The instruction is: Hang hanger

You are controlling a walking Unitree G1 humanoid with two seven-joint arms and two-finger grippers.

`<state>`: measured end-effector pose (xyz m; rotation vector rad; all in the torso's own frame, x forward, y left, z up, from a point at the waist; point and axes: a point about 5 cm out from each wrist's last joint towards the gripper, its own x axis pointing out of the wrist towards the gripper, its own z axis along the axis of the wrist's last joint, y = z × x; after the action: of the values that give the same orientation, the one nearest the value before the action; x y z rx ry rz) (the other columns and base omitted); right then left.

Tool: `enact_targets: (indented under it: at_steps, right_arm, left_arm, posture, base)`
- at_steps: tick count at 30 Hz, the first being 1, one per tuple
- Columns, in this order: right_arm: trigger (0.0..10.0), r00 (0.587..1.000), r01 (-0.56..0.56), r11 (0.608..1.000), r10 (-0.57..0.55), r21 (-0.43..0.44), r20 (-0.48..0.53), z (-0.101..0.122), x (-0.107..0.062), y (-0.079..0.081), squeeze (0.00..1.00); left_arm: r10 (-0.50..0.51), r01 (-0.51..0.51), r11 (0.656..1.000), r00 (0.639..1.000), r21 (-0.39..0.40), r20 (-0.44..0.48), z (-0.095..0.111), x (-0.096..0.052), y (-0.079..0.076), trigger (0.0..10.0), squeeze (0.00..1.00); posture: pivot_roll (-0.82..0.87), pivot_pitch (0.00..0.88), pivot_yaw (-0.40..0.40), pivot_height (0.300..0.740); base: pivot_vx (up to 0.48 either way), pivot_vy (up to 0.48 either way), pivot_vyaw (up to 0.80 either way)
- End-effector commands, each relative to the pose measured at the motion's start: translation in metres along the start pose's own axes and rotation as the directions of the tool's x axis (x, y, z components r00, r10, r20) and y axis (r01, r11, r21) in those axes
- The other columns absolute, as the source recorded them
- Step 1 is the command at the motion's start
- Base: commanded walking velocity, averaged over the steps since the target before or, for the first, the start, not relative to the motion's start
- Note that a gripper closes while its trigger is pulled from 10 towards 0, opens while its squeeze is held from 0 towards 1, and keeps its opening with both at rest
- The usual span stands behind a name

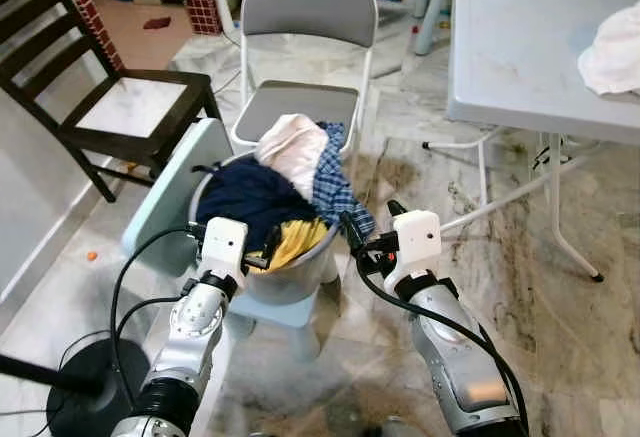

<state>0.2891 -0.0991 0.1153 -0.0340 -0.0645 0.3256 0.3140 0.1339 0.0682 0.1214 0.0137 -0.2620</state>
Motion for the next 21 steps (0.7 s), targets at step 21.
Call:
enact_targets:
  at_steps: [21]
  right_arm:
    - [10.0,1.000,0.000,1.000,0.000,-0.017,0.011,0.003,0.000,-0.001,0.00]
  left_arm:
    - [0.137,-0.132,0.987,0.989,0.089,-0.054,-0.004,0.001,0.017,10.0,0.00]
  posture:
    - [0.03,0.165,0.014,0.740]
  base:
    - [0.091,0.000,0.00]
